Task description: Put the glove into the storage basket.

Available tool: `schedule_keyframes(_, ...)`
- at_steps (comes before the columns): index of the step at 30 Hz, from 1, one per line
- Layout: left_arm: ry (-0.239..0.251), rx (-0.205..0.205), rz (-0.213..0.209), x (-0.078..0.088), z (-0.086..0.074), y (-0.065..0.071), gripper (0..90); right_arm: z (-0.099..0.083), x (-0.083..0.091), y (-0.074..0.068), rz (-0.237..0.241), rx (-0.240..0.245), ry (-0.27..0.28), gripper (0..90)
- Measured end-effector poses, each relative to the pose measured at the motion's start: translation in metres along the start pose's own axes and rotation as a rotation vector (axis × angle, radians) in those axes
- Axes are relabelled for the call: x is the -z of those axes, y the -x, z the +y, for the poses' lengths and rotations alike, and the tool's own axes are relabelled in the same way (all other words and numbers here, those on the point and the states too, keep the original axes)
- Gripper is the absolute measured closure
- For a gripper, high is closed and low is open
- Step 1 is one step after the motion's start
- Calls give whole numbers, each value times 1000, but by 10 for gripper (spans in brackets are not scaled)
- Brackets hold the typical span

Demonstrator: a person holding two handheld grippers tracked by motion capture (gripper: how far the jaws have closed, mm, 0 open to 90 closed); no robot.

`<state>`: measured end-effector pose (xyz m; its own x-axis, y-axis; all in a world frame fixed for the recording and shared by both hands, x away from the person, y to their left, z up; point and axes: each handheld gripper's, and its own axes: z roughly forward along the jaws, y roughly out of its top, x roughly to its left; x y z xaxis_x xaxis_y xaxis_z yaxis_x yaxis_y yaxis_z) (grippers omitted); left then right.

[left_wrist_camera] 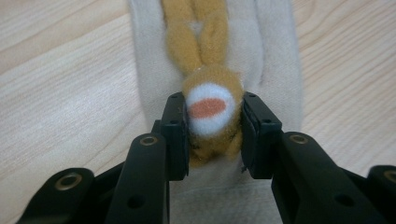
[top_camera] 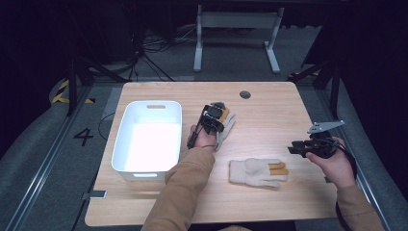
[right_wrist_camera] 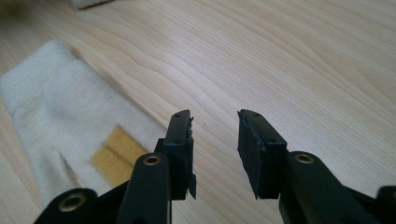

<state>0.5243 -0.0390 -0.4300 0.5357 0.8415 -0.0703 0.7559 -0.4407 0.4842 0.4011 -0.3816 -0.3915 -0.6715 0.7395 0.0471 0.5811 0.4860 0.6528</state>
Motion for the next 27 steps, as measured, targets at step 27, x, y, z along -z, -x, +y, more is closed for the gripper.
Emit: schedule_keyframes(27,153,-242,-169,96,-4,31,670,-1,2,2,13,-16,15,649)
